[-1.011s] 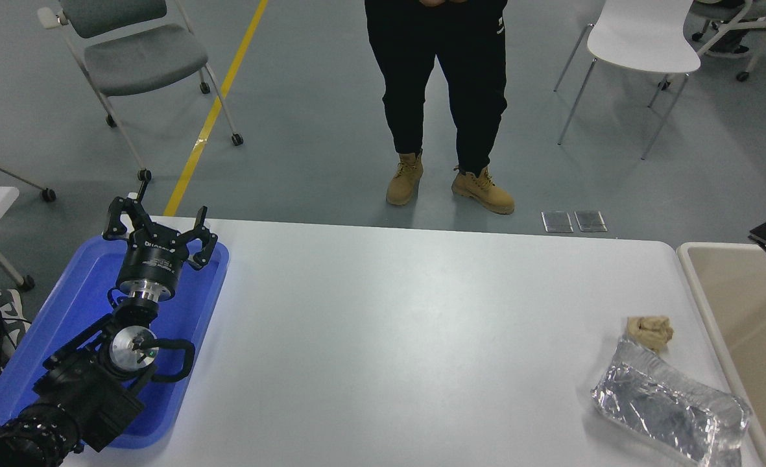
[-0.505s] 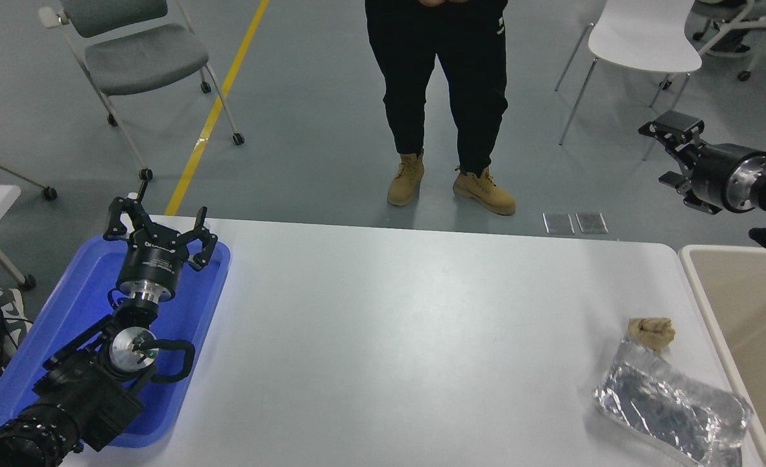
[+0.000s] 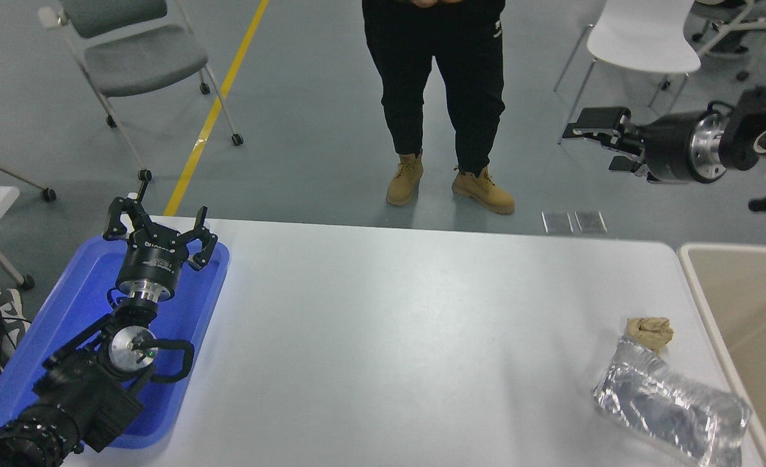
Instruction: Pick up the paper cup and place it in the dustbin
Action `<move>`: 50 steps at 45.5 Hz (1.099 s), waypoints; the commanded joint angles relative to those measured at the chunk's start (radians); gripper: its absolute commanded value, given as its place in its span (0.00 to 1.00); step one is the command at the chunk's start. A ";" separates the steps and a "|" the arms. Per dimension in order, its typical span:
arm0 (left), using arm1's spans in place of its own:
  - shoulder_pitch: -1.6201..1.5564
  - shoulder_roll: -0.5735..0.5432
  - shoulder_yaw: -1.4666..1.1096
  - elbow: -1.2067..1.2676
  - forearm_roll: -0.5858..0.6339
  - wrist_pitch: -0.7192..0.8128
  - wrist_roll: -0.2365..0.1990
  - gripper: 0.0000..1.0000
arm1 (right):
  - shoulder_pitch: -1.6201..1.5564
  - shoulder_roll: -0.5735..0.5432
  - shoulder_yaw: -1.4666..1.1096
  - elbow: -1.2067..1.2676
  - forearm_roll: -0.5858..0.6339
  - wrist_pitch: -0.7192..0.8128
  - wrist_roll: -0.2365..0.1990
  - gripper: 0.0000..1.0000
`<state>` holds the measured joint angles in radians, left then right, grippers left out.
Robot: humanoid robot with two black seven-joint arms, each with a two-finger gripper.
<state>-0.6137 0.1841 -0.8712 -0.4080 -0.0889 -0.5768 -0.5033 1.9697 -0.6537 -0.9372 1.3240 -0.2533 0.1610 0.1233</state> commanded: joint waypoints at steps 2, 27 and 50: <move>0.000 0.000 0.000 0.000 0.000 0.000 0.000 1.00 | 0.202 0.091 -0.204 0.133 -0.115 0.064 0.004 1.00; 0.002 0.000 0.000 0.000 0.000 0.000 0.000 1.00 | 0.291 0.207 -0.291 0.322 -0.178 0.160 0.004 1.00; 0.000 0.000 0.000 0.000 0.000 0.000 0.000 1.00 | 0.311 0.250 -0.325 0.369 -0.100 0.373 0.007 1.00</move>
<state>-0.6129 0.1841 -0.8713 -0.4080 -0.0890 -0.5768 -0.5032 2.2710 -0.4153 -1.2546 1.6702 -0.4000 0.4208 0.1279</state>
